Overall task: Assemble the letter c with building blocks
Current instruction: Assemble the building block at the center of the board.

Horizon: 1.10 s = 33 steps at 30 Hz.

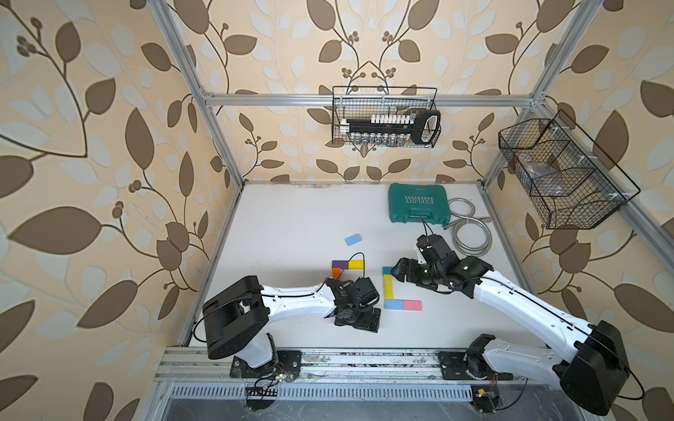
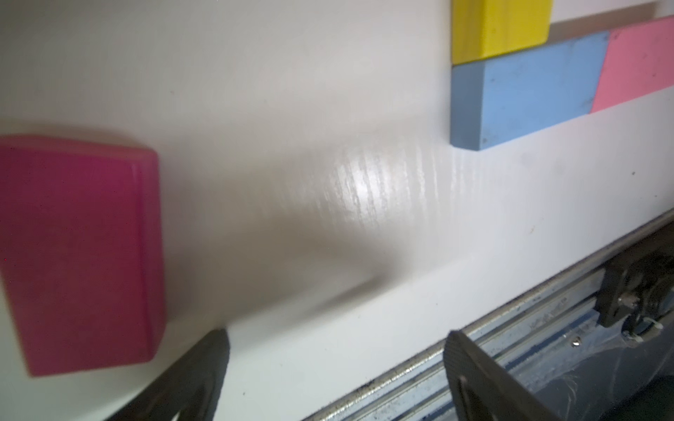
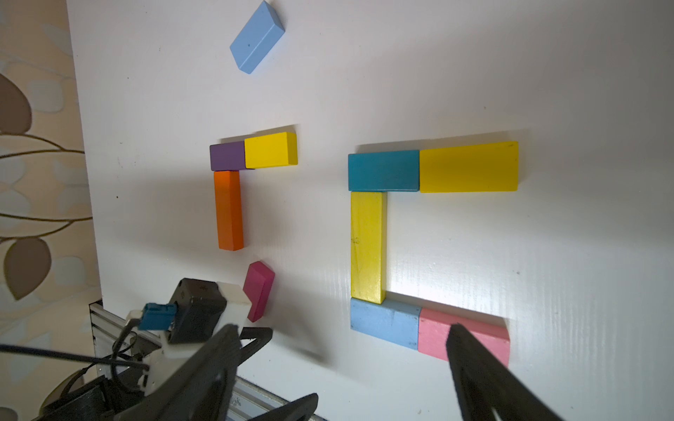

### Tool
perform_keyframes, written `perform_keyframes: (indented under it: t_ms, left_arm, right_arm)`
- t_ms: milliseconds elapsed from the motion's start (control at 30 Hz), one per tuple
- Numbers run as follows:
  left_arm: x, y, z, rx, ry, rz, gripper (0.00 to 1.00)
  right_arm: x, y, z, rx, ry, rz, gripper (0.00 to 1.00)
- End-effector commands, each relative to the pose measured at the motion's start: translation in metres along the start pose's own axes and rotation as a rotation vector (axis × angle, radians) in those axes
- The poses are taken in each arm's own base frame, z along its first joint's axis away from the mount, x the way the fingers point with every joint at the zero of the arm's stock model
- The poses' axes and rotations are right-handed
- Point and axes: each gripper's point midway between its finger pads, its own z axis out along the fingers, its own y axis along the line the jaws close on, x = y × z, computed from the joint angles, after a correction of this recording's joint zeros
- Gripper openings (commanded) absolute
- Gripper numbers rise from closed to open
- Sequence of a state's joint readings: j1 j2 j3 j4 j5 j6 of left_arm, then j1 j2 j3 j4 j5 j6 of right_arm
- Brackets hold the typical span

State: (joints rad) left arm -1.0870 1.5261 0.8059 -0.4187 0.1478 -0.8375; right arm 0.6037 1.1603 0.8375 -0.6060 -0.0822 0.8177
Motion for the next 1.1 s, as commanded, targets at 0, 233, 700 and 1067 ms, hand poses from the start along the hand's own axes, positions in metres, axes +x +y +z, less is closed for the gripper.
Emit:
perform_keyframes:
  t_ms: [0, 233, 700, 1067]
  left_arm:
    - [-0.005, 0.019, -0.003, -0.077, -0.061, -0.027, 0.96]
    - [-0.012, 0.031, -0.008, -0.126, -0.108, -0.063, 0.97]
    - [-0.036, 0.050, -0.021, -0.132, -0.159, -0.127, 0.97]
    - [-0.037, 0.049, -0.051, -0.069, -0.186, -0.095, 0.97]
  right_arm:
    - [0.002, -0.005, 0.002, 0.019, 0.012, -0.007, 0.87]
    - [0.003, -0.002, 0.004, 0.007, 0.019, -0.008, 0.87]
    - [0.009, 0.006, 0.010, -0.034, 0.055, -0.028, 0.87]
    - [0.026, 0.018, 0.019, -0.016, 0.080, -0.055, 0.87]
